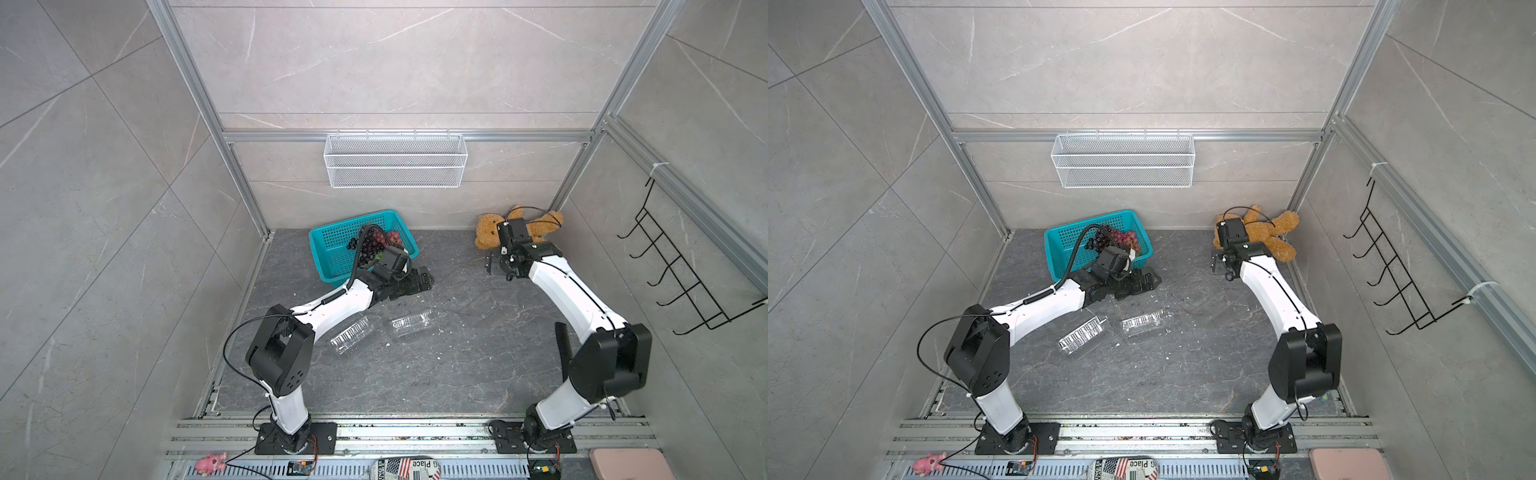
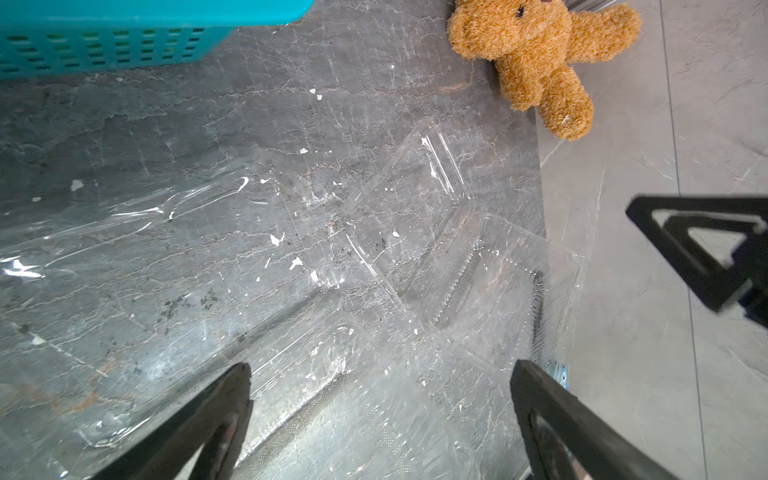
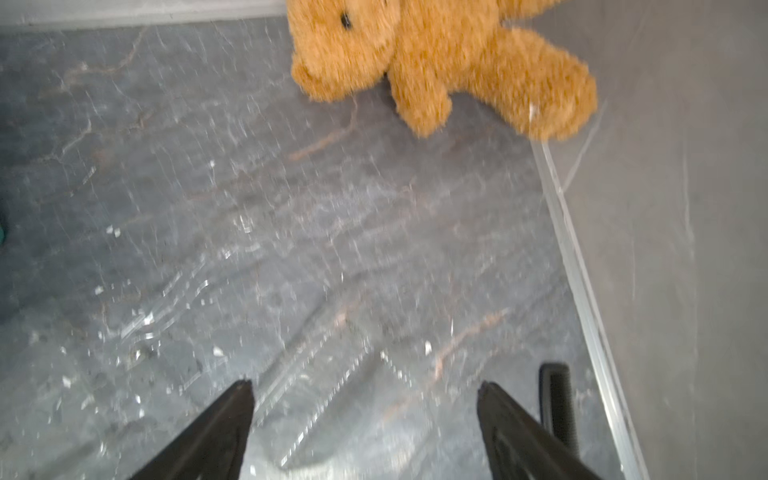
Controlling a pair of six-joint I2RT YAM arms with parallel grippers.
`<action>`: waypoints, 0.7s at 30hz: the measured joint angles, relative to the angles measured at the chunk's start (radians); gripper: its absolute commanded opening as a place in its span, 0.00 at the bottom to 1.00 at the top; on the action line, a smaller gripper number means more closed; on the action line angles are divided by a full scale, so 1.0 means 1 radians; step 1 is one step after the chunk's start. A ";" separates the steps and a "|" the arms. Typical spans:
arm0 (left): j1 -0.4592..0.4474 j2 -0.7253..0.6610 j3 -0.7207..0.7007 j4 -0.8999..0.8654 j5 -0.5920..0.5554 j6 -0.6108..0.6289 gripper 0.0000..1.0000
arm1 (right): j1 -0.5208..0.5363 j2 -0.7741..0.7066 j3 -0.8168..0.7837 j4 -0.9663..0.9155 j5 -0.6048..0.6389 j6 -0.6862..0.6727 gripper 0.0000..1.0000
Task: Pack grapes into containers
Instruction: Move the packing box to the center of the board.
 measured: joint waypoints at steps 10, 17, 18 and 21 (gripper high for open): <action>-0.014 0.002 0.029 -0.024 0.029 0.007 1.00 | -0.069 0.219 0.028 -0.085 -0.058 -0.062 0.65; -0.026 0.050 0.069 -0.030 0.059 0.012 1.00 | -0.112 0.219 -0.115 -0.049 -0.102 -0.064 0.48; -0.029 0.061 0.074 -0.029 0.061 0.012 1.00 | -0.114 0.219 -0.140 -0.040 -0.111 -0.061 0.48; -0.036 0.083 0.078 -0.033 0.078 0.012 1.00 | -0.116 0.209 -0.205 -0.014 -0.128 -0.054 0.45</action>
